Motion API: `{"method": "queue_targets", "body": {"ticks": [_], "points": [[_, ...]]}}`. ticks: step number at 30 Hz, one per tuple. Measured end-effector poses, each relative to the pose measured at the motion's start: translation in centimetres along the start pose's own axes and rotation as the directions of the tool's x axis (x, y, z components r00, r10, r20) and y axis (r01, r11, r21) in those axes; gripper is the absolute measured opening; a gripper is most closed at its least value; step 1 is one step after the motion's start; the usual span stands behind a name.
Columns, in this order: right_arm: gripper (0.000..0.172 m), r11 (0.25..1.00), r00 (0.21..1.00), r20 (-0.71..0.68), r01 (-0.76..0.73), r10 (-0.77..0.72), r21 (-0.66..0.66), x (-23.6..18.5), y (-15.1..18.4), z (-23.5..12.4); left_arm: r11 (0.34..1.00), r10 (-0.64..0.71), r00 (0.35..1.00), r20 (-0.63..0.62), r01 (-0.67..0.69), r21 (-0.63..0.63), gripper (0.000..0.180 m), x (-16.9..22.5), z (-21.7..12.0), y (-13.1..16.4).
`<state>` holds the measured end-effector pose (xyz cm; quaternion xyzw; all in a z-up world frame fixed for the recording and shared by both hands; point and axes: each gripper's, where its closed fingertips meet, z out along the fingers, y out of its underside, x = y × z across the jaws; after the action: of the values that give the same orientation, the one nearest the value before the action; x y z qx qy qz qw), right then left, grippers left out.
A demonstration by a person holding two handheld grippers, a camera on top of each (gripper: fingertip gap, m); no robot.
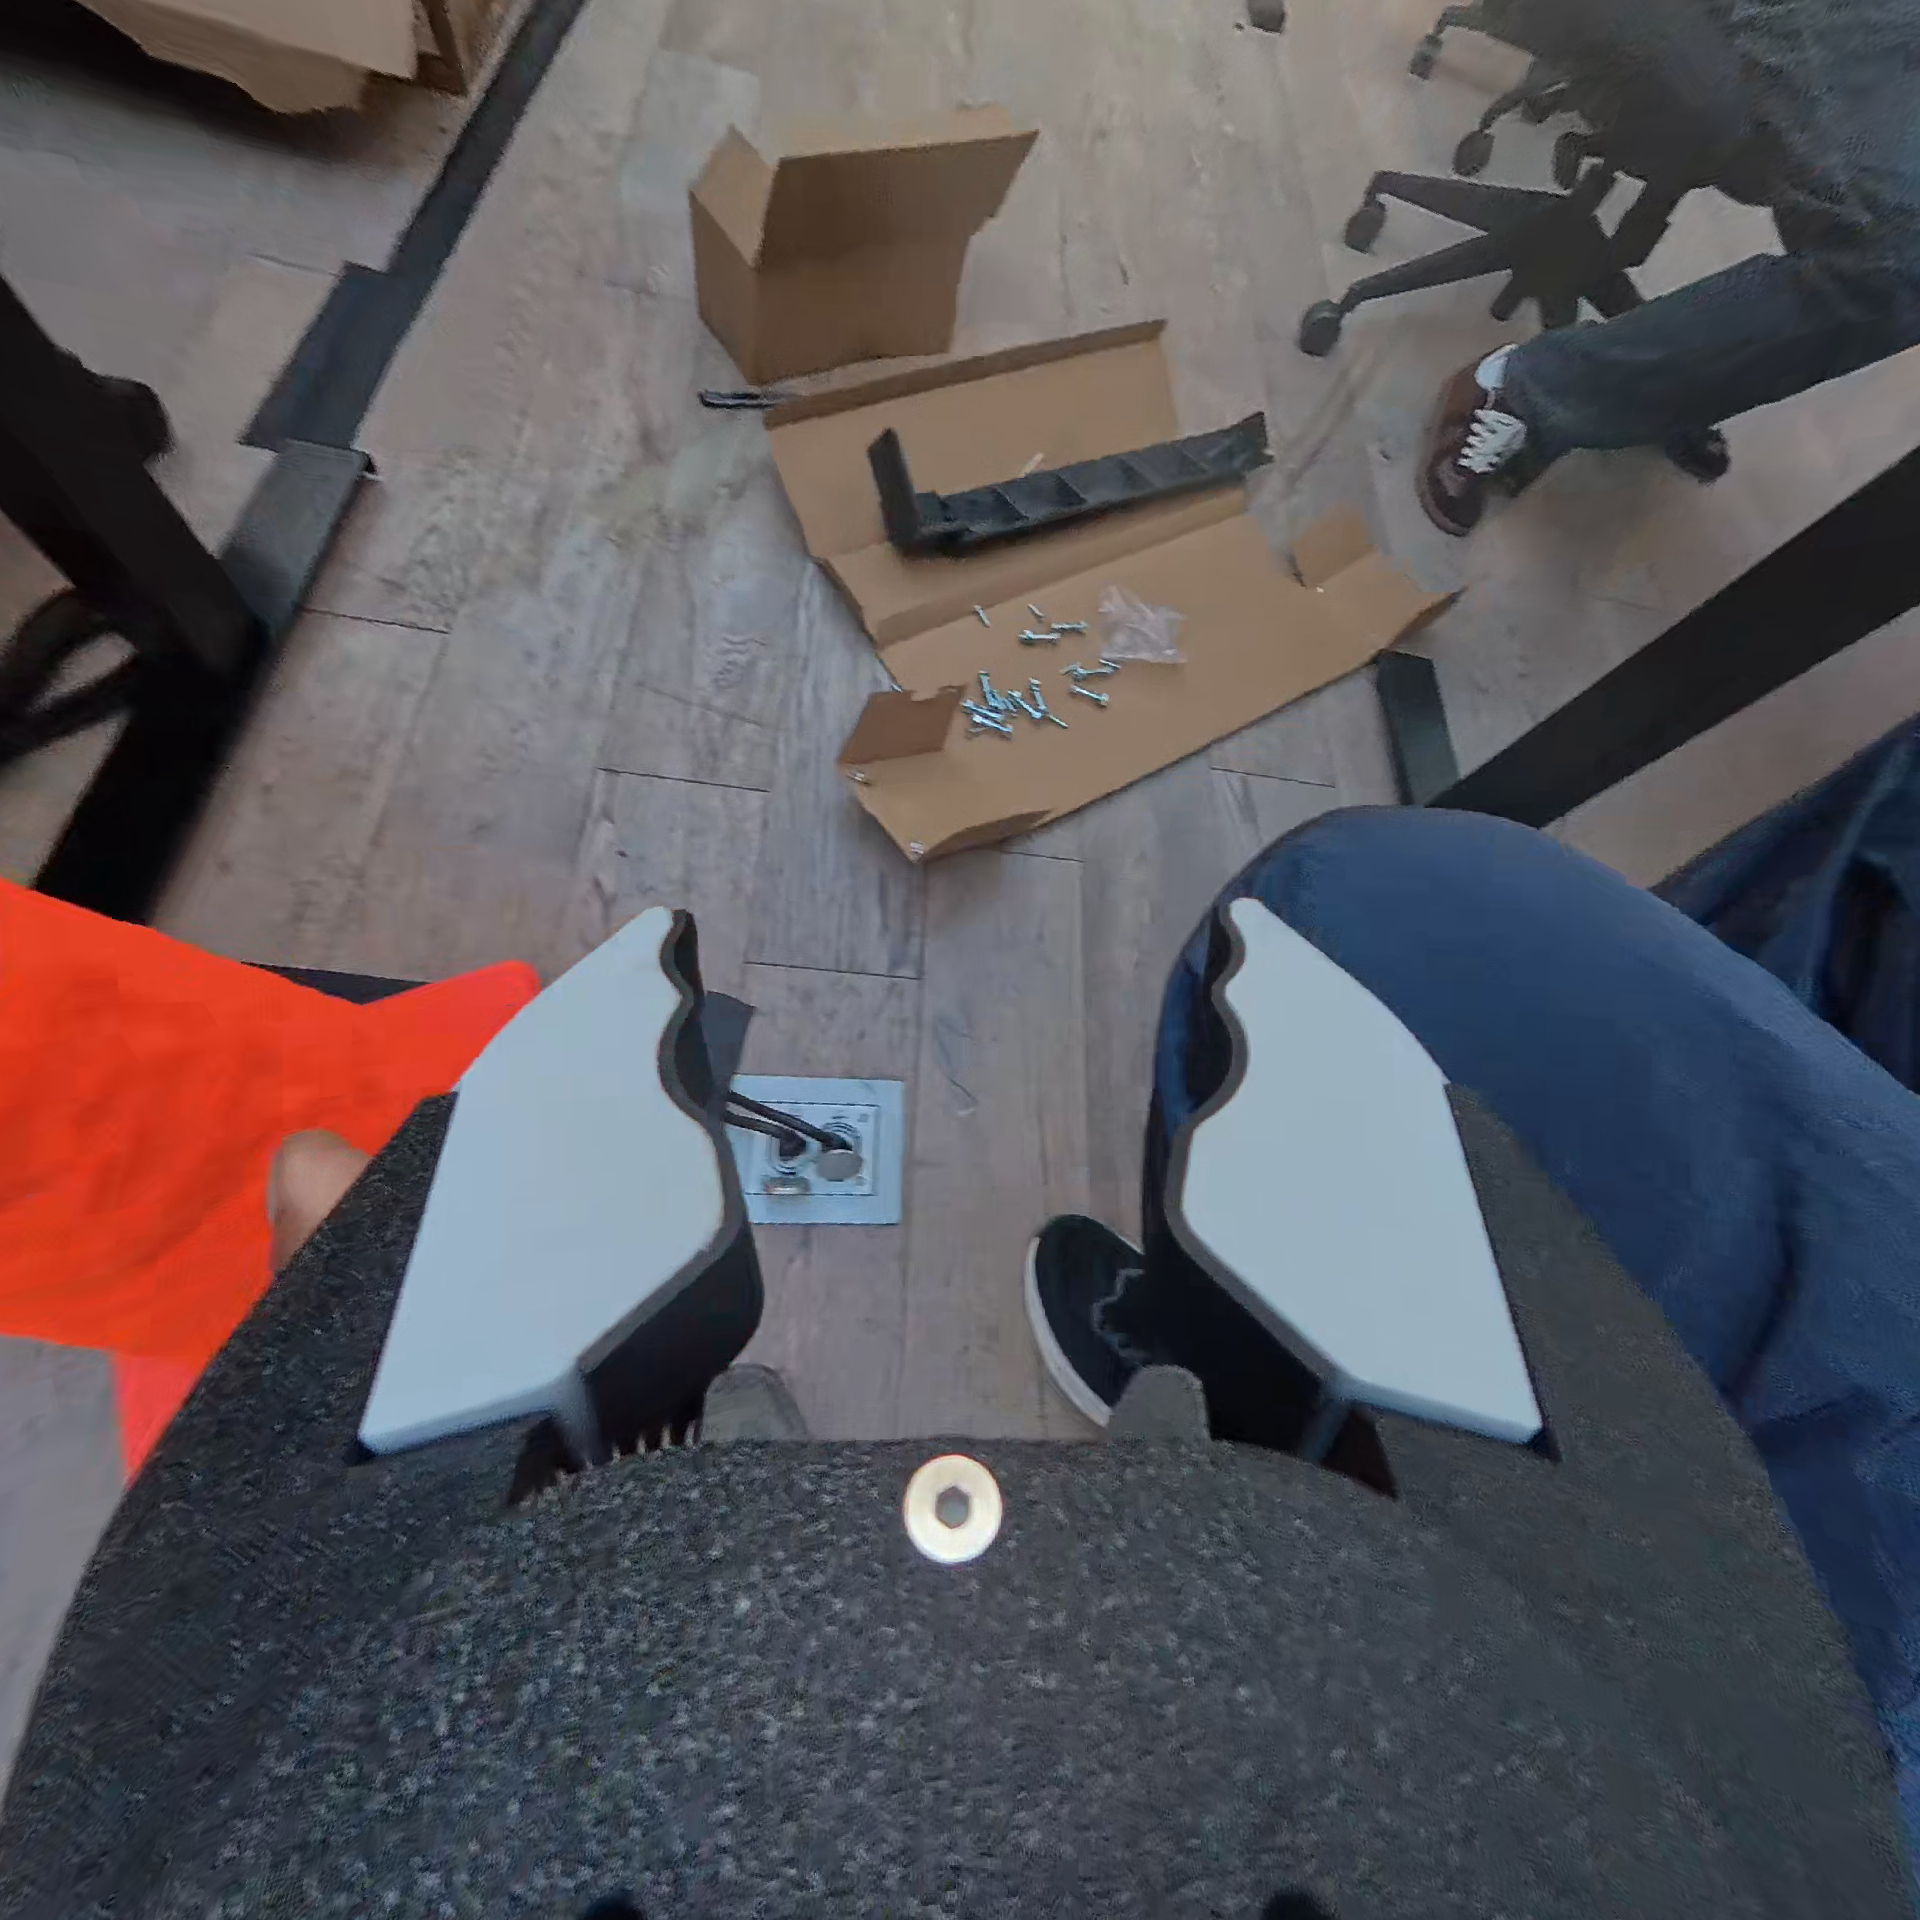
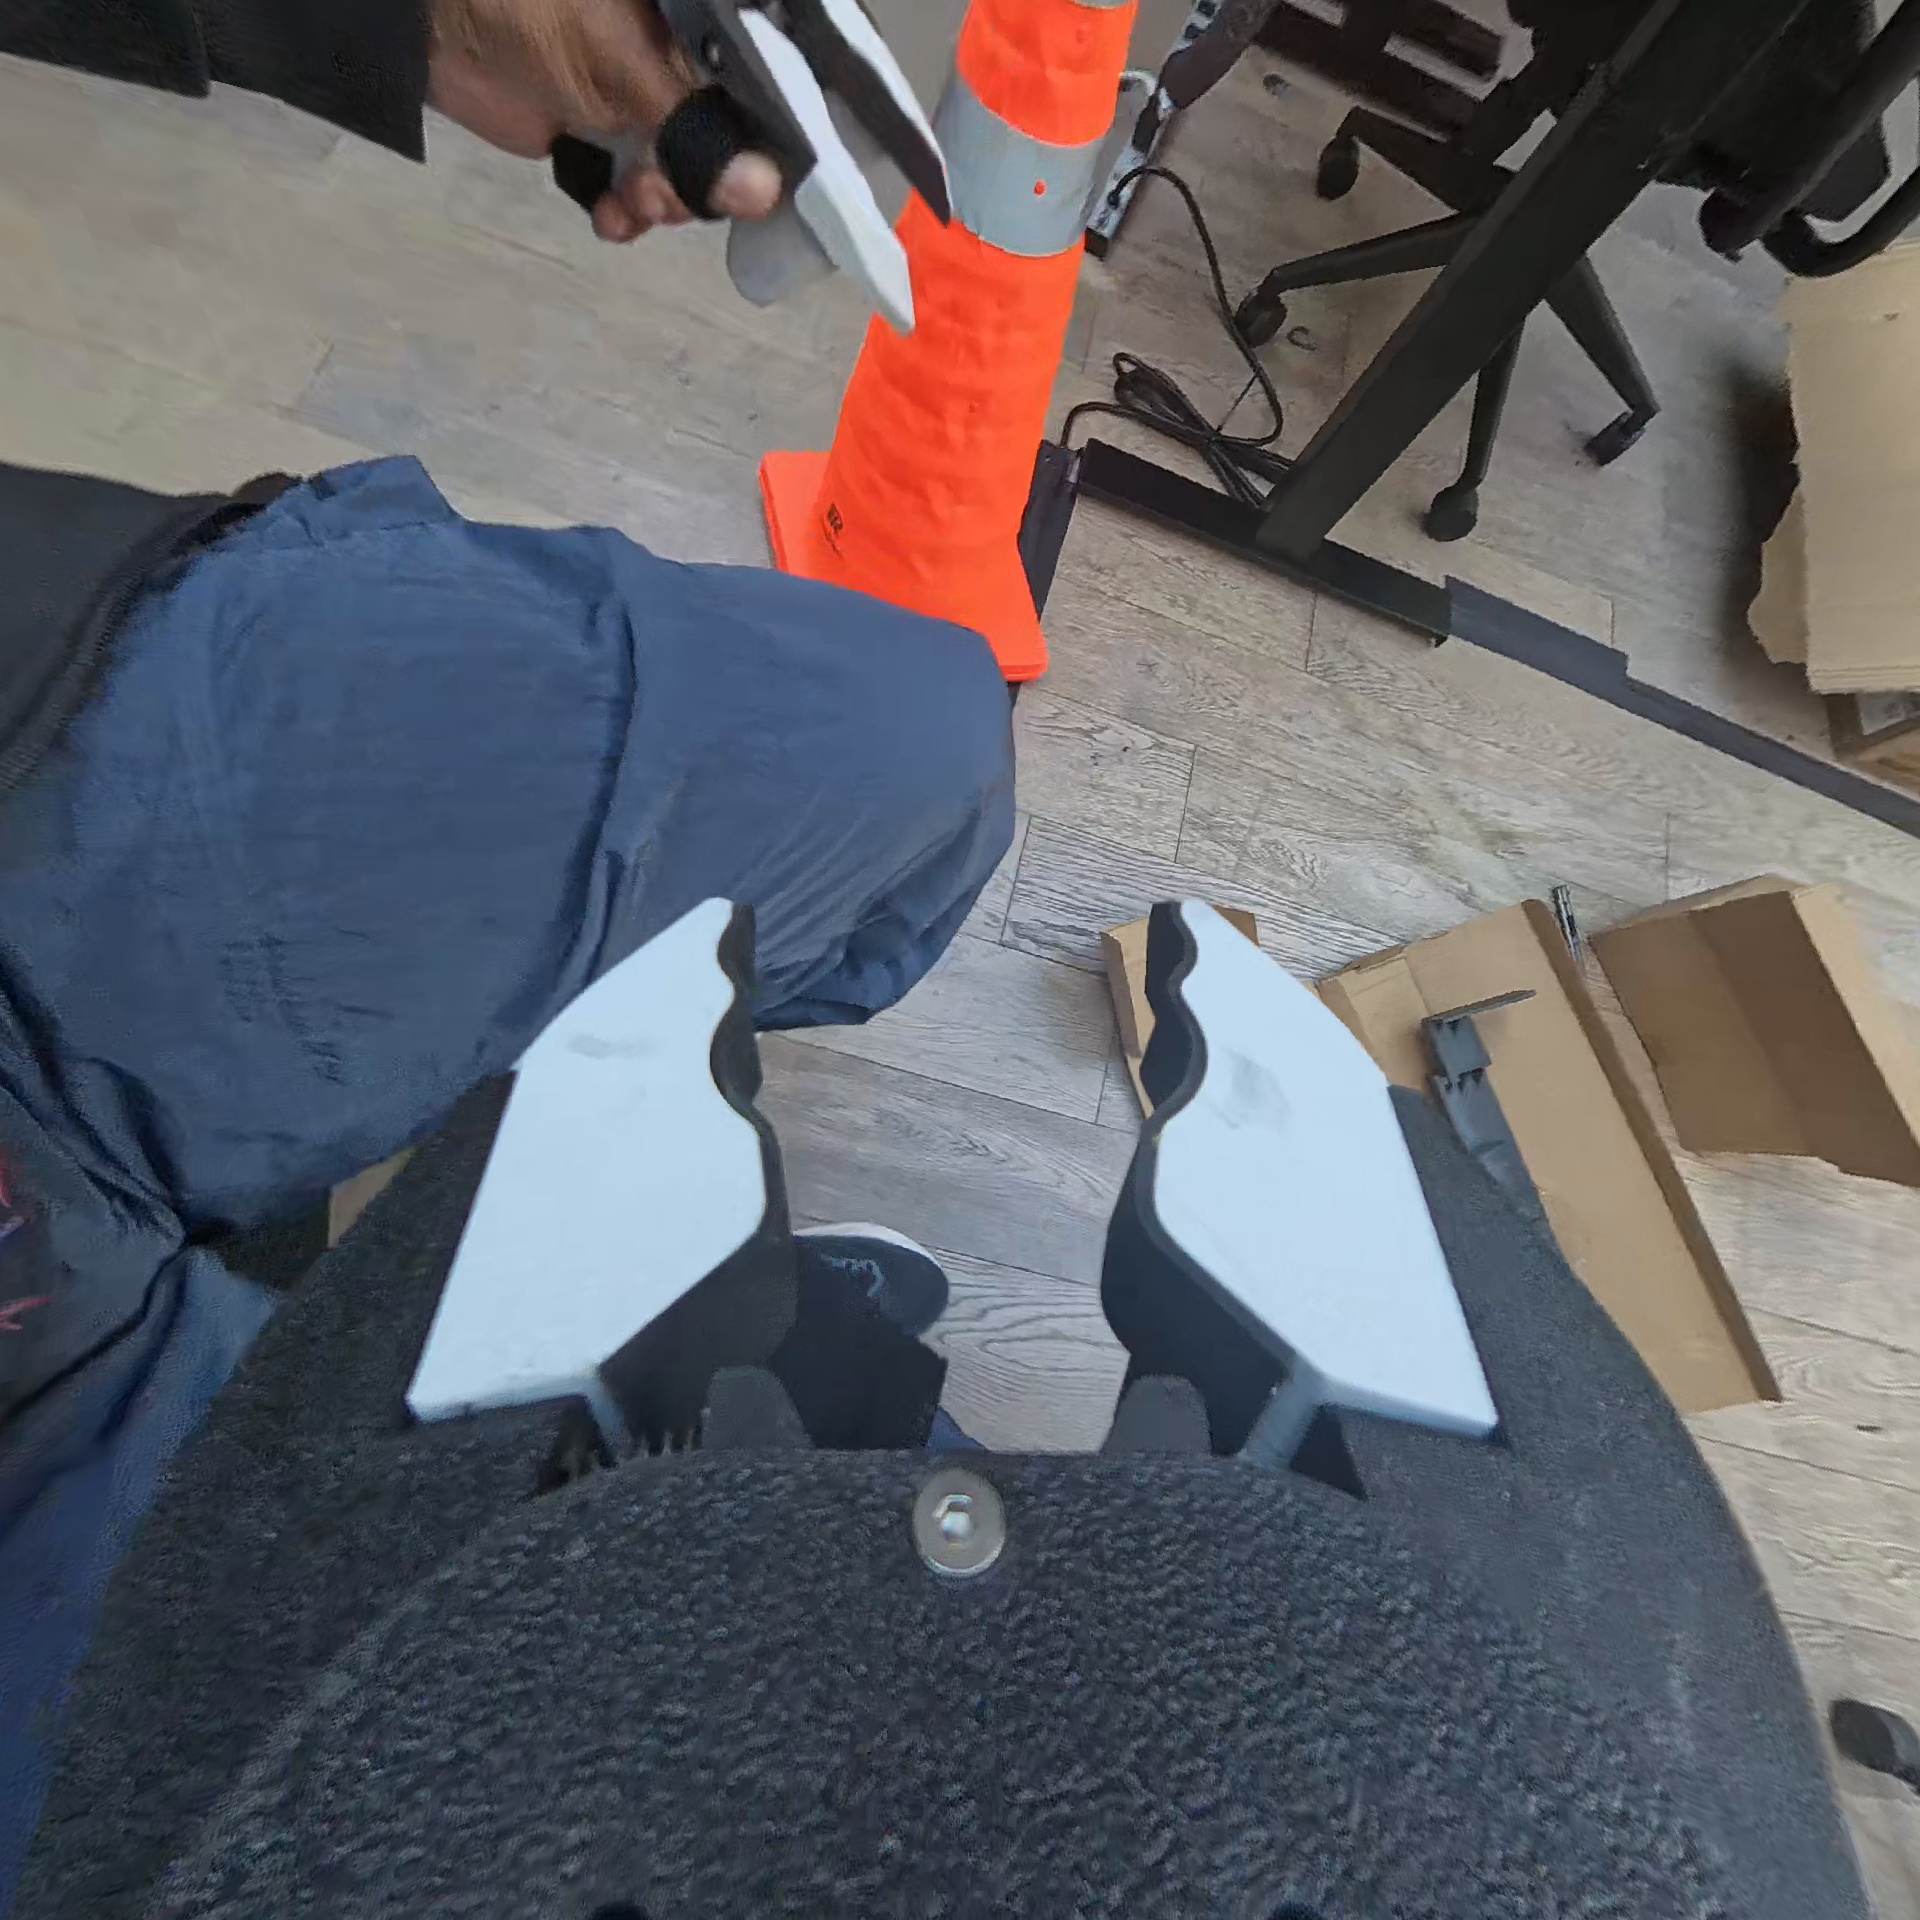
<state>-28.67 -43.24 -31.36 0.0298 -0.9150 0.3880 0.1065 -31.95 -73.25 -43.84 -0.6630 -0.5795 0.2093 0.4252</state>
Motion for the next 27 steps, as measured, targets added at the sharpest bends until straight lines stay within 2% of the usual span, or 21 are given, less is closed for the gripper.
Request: {"method": "queue_targets", "body": {"ticks": [3, 6, 8, 11, 12, 15, 17, 18, 20, 23, 25, 27], "points": [[0.071, 0.991, 0.996, 0.060, 0.066, -0.059, -0.117, 2.0, 0.5, 0.0, 0.987, -0.159, 0.982, -0.100, 0.159, -0.010, 0.090, 4.1, 2.8, 2.9], [0.071, 0.959, 0.989, 0.123, 0.112, -0.082, -0.261, 3.6, 2.6, 0.1, 0.943, -0.310, 0.940, -0.145, 0.323, 0.075, 0.082, 5.2, 4.4, 2.3], [0.071, 0.927, 0.986, 0.137, 0.140, -0.098, -0.347, 5.1, 4.3, 0.1, 0.924, -0.350, 0.920, -0.176, 0.370, 0.096, 0.080, 5.5, 5.3, 1.7], [0.070, 0.858, 0.980, 0.122, 0.196, -0.157, -0.475, 8.8, 8.0, 0.0, 0.929, -0.331, 0.921, -0.207, 0.356, 0.096, 0.079, 5.6, 7.3, 0.7], [0.069, 0.840, 0.981, 0.137, 0.188, -0.136, -0.509, 9.9, 9.5, 0.0, 0.936, -0.320, 0.921, -0.224, 0.344, 0.078, 0.079, 5.7, 8.3, 0.6], [0.073, 0.800, 0.976, 0.207, 0.066, 0.074, -0.596, 11.6, 13.7, -0.1, 0.950, -0.304, 0.905, -0.299, 0.311, -0.026, 0.078, 6.7, 12.0, 1.0], [0.071, 0.772, 0.959, 0.235, 0.026, 0.160, -0.635, 12.2, 15.9, -0.7, 0.962, -0.272, 0.909, -0.317, 0.263, -0.071, 0.078, 6.9, 15.2, 1.5], [0.070, 0.778, 0.942, 0.257, -0.008, 0.217, -0.628, 11.8, 16.4, -1.0, 0.966, -0.258, 0.910, -0.325, 0.239, -0.098, 0.078, 7.0, 16.9, 1.8], [0.053, 0.793, 0.889, 0.313, -0.086, 0.334, -0.603, 10.2, 16.2, -2.0, 0.968, -0.240, 0.910, -0.338, 0.199, -0.152, 0.078, 7.3, 20.6, 2.3], [0.051, 0.804, 0.893, 0.316, -0.081, 0.321, -0.588, 10.6, 17.9, -2.9, 0.961, -0.238, 0.913, -0.332, 0.172, -0.216, 0.077, 8.1, 25.3, 1.3], [0.051, 0.771, 0.834, 0.333, -0.161, 0.440, -0.616, 10.6, 18.7, -3.2, 0.952, -0.241, 0.909, -0.340, 0.152, -0.267, 0.077, 9.6, 27.0, -0.5], [0.055, 0.759, 0.853, 0.257, -0.218, 0.453, -0.614, 12.1, 20.1, -3.4, 0.941, -0.225, 0.908, -0.354, 0.108, -0.322, 0.077, 11.6, 26.6, -2.7]]}}
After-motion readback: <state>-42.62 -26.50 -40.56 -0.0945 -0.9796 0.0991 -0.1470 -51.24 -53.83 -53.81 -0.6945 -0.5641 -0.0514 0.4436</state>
